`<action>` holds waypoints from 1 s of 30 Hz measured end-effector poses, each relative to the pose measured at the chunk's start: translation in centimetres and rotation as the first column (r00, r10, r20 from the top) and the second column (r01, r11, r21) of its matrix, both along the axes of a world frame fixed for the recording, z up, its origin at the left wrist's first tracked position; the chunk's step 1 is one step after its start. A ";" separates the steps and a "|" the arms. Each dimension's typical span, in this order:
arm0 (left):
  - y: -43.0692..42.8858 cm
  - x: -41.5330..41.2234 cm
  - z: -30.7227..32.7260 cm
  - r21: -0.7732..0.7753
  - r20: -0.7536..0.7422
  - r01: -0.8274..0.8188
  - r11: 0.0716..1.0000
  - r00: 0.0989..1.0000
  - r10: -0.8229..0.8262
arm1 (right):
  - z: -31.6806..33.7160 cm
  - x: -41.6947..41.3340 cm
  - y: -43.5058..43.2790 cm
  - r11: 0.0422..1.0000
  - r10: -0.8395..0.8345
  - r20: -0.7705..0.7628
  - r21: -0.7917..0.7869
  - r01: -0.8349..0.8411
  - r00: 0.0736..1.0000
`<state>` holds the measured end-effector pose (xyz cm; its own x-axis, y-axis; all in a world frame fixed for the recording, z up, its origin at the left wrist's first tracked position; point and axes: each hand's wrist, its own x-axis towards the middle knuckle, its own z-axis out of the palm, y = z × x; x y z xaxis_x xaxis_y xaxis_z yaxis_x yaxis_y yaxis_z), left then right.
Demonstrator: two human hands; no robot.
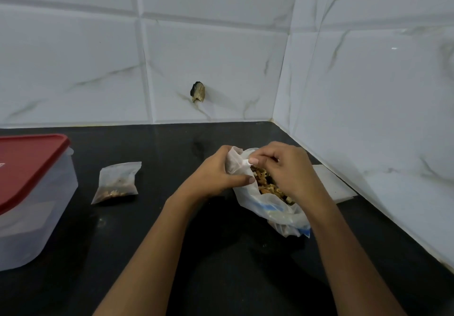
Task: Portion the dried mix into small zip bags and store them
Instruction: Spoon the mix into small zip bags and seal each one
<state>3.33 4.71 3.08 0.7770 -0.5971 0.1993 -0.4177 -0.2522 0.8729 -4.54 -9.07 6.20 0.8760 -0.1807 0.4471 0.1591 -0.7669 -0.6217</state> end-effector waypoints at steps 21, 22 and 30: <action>-0.7 -0.2 0.0 -0.066 -0.096 -0.110 0.992 0.990 0.103 | 0.5 -0.5 -2.9 0.931 -0.364 -0.036 0.005 0.364 0.931; -0.8 -0.2 -0.1 -0.036 -0.092 -0.117 0.992 0.989 0.113 | 0.3 -0.3 -2.9 0.919 -0.393 -0.109 -0.082 0.386 0.913; -1.0 -0.1 -0.4 0.112 -0.057 -0.146 0.983 0.987 0.153 | -0.6 0.4 -1.2 0.831 -0.477 -0.213 -0.426 0.359 0.853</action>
<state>3.26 3.72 2.66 0.8681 -0.4887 0.0864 -0.3116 -0.4011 0.8614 -4.12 -10.25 5.58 0.8520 -0.4399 0.2838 -0.3755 -0.8913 -0.2542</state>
